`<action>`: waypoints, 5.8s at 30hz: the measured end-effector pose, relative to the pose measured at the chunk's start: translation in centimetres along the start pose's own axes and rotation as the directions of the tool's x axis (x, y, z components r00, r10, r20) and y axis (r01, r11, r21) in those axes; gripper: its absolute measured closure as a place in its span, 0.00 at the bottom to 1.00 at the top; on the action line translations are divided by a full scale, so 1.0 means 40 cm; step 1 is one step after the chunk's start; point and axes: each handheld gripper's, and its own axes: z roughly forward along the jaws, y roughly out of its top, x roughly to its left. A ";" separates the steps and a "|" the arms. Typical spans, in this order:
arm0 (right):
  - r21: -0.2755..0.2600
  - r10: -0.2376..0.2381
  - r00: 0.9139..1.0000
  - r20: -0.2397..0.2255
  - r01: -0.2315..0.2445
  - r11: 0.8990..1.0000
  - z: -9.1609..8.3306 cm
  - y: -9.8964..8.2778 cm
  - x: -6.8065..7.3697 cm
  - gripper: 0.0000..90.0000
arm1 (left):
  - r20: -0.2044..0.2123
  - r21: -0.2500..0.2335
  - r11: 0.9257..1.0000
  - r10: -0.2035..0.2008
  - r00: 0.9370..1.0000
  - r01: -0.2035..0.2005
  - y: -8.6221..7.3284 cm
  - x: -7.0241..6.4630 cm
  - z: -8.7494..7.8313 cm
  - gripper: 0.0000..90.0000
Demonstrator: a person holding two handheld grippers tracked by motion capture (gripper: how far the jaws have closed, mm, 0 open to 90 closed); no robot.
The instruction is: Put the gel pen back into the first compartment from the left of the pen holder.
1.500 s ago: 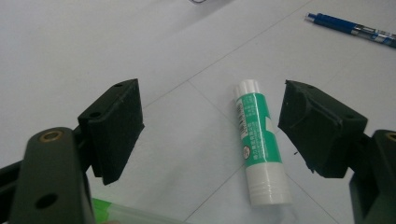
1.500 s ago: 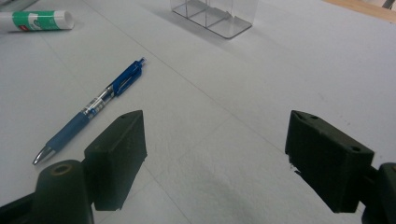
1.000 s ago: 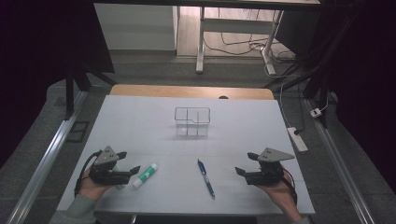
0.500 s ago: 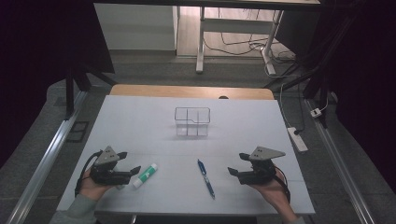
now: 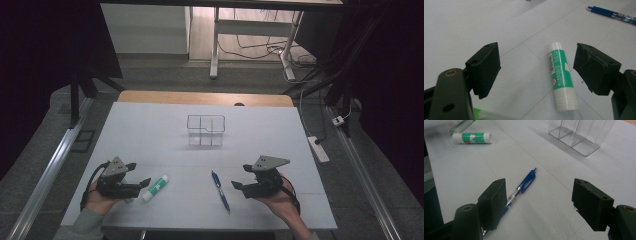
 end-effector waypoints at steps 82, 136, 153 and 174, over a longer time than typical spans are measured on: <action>0.448 -0.019 0.998 0.065 -0.012 0.894 0.195 0.029 0.077 0.88 | -0.011 0.018 0.999 0.035 0.999 -0.035 -0.005 -0.008 0.012 0.23; 0.215 0.063 0.988 -0.144 -0.031 0.976 0.121 0.090 0.040 0.88 | 0.014 0.015 0.955 0.295 0.955 -0.295 0.102 -0.149 0.058 0.27; 0.233 0.082 0.975 -0.209 -0.032 0.972 0.141 0.100 0.044 0.88 | 0.044 0.038 0.929 0.365 0.930 -0.367 0.127 -0.188 0.100 0.26; 0.289 0.090 0.962 -0.258 -0.012 0.957 0.181 0.100 0.056 0.88 | 0.082 0.054 0.887 0.453 0.888 -0.458 0.147 -0.246 0.145 0.28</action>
